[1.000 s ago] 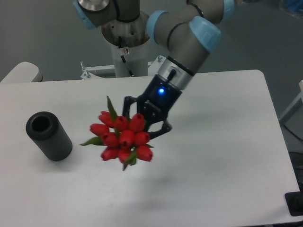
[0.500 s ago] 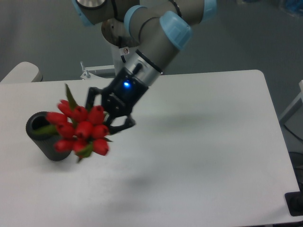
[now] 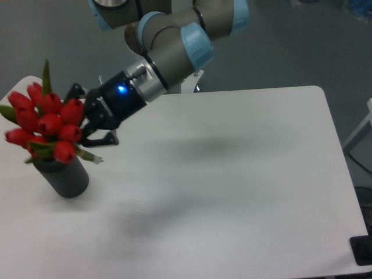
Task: Insert the flowers into the vase
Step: 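Raise the tulips and lower their stems into the vase opening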
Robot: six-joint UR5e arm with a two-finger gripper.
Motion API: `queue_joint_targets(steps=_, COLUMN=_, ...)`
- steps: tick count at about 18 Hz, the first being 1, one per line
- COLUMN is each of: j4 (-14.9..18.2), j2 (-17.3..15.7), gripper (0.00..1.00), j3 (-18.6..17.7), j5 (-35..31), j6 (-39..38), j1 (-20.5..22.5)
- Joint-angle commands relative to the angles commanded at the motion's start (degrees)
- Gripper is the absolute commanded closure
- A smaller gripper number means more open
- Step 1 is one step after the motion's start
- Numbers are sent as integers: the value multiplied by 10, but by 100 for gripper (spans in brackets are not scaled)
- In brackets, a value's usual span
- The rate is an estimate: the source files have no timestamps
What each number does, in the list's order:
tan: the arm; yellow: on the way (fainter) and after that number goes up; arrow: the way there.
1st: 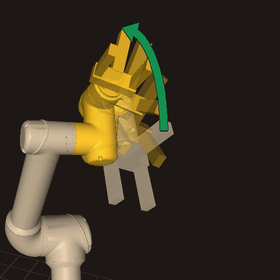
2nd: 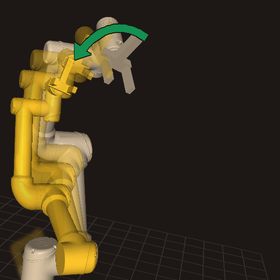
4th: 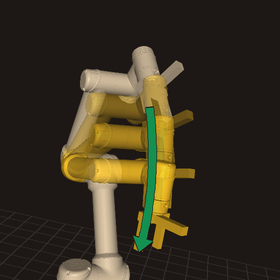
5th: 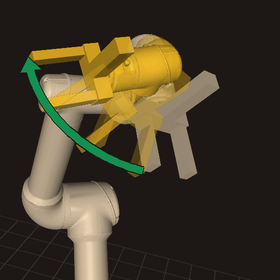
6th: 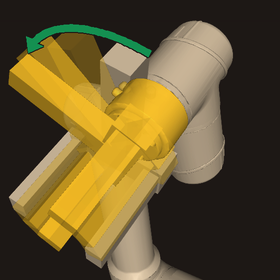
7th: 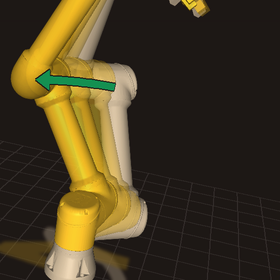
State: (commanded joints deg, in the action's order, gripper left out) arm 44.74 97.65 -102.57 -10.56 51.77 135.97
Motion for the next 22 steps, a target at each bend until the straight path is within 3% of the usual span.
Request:
queue_joint_targets(steps=6, j4=-1, j2=-9, gripper=69, j3=-8, j5=26, j6=33, j1=-24)
queue_joint_targets(steps=12, j4=0, j2=-35, gripper=69, j3=-51, j5=27, j6=79, j1=-40)
queue_joint_targets(steps=22, j4=0, j2=-24, gripper=69, j3=-60, j5=27, j6=116, j1=-54)
